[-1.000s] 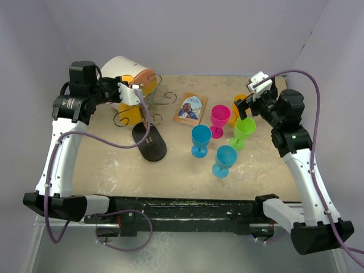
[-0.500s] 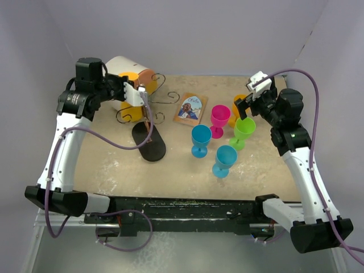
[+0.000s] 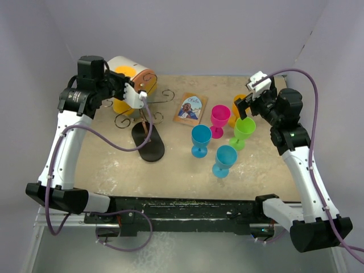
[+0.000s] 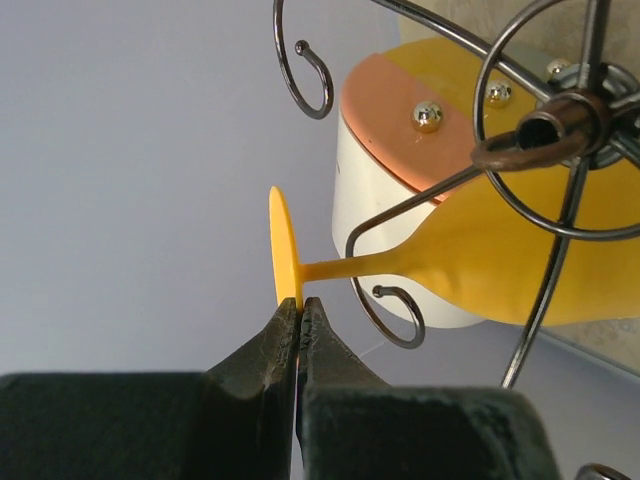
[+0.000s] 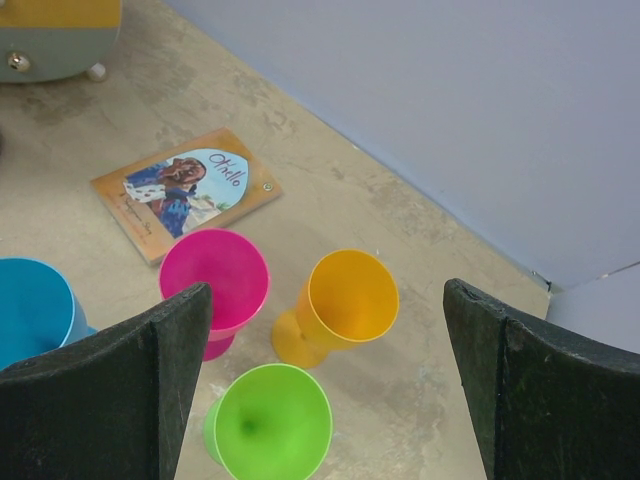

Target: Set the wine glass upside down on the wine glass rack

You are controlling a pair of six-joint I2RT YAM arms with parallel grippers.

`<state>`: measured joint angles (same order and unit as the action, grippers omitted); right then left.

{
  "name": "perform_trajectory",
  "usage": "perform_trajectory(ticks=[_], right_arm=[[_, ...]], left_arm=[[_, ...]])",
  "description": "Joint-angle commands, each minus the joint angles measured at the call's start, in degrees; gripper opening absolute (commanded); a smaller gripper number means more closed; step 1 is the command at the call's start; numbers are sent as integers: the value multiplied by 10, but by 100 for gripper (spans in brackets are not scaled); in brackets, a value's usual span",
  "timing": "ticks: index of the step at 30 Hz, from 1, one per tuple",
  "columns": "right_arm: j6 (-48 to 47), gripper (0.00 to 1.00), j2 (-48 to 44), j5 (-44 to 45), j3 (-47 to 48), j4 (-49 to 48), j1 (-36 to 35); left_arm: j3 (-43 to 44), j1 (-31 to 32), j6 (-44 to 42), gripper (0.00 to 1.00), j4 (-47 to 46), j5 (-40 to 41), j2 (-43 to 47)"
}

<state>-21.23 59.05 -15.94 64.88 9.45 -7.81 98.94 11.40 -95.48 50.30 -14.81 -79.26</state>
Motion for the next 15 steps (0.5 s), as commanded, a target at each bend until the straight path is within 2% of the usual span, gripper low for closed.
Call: perform_trajectory(ticks=[1,7,15], right_arm=[[-4,100,-1,5,-1,-36,4],[-5,100,-2,6,-1,-42,8],[-7,100,-1,5,-3,-43,10]], left_arm=[[6,3,-15,0,-37,15,0],[-51,4,7,0,-87,75,10],[-79,3,53,0,-91,85,36]])
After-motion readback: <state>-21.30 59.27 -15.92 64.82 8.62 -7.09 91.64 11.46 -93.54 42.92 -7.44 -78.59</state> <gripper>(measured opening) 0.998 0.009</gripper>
